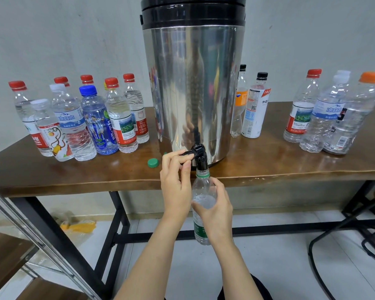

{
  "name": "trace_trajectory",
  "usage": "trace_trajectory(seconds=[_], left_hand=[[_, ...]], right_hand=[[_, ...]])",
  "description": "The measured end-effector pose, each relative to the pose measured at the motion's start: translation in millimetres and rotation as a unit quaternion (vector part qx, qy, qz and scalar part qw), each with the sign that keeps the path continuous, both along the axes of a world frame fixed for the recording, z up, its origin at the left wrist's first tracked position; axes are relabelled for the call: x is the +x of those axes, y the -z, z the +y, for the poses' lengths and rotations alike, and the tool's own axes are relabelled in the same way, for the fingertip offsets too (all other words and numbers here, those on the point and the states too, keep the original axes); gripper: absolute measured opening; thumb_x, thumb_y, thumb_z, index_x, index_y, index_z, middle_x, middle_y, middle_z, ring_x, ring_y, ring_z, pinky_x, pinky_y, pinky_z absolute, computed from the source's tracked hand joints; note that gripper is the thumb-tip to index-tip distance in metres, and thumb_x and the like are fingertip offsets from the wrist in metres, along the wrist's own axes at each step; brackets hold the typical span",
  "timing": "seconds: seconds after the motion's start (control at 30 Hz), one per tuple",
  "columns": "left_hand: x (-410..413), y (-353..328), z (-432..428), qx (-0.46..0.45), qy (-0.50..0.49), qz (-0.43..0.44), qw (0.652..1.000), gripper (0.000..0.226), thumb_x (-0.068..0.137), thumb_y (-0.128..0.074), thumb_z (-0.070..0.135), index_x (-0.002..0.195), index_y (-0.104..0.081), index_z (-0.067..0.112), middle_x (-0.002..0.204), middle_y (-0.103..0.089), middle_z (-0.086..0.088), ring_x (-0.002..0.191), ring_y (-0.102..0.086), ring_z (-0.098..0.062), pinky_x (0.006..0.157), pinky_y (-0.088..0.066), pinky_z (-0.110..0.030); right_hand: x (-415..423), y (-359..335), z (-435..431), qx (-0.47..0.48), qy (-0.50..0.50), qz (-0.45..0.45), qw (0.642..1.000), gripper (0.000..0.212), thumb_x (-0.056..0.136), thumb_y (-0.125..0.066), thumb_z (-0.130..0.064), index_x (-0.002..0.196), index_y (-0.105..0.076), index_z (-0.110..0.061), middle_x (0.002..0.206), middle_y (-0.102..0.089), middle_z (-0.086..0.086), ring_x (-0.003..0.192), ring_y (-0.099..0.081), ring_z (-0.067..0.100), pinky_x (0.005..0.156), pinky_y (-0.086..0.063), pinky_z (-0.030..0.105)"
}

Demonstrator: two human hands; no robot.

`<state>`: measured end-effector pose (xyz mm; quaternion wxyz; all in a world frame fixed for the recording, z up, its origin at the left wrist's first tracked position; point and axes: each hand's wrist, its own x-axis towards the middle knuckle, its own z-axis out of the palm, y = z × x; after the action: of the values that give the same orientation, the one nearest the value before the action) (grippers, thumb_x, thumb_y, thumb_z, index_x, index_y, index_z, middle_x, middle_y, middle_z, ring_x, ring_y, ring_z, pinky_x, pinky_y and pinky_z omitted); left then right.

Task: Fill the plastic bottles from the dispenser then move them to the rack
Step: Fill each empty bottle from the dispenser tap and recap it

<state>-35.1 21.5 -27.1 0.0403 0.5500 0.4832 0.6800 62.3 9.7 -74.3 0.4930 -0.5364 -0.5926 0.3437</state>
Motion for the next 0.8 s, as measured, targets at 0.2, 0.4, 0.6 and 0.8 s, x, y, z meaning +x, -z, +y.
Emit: trace_trajectory(seconds=[0.2,0.4,0.6,0.8], left_hand=[[0.0,0.0,-0.8,0.0,0.003,-0.001,1.0,0.021,0.1,-0.045,0.026,0.107,-0.065,0.024,0.117,-0.056,0.003,0.117,-0.053,-0.013,0.1,-0.043,-0.046],[-0.3,0.3,-0.7,0.0,0.004,-0.001,1.0,0.02,0.101,-0.045,0.026,0.106,-0.064,0.026,0.117,-0.056,0.003,0.118,-0.053,-0.016,0.1,-0.043,-0.046],[-0.9,1.1,0.4,0.0,0.003,-0.001,1.0,0.021,0.1,-0.045,0.025,0.106,-0.065,0.024,0.117,-0.056,0.002,0.118,-0.053,-0.014,0.1,-0.043,-0.046],[-0.9,1.6,0.8,-0.001,0.002,0.0,1.0,0.021,0.1,-0.045,0.026,0.107,-0.065,0.024,0.117,-0.056,0.003,0.118,-0.053,-0.013,0.101,-0.043,-0.042]], right_hand=[[0.4,1.8,-0.1,-0.002,0.001,-0.003,1.0,0.078,0.074,-0.085,-0.018,0.14,-0.044,-0.03,0.137,-0.052,-0.012,0.12,-0.041,-0.002,0.096,-0.035,0.019],[0.5,2.4,0.8,0.001,0.002,-0.006,1.0,0.078,0.074,-0.085,-0.018,0.14,-0.045,-0.029,0.137,-0.053,-0.01,0.129,-0.044,0.007,0.099,-0.036,0.021],[0.7,1.4,1.7,0.005,0.003,-0.007,1.0,0.078,0.074,-0.085,-0.018,0.139,-0.045,-0.029,0.137,-0.053,-0.011,0.126,-0.044,0.005,0.098,-0.036,0.02],[1.7,1.1,1.6,0.01,0.001,-0.004,1.0,0.078,0.073,-0.086,-0.017,0.138,-0.046,-0.03,0.135,-0.054,-0.011,0.124,-0.045,0.003,0.098,-0.037,0.02]])
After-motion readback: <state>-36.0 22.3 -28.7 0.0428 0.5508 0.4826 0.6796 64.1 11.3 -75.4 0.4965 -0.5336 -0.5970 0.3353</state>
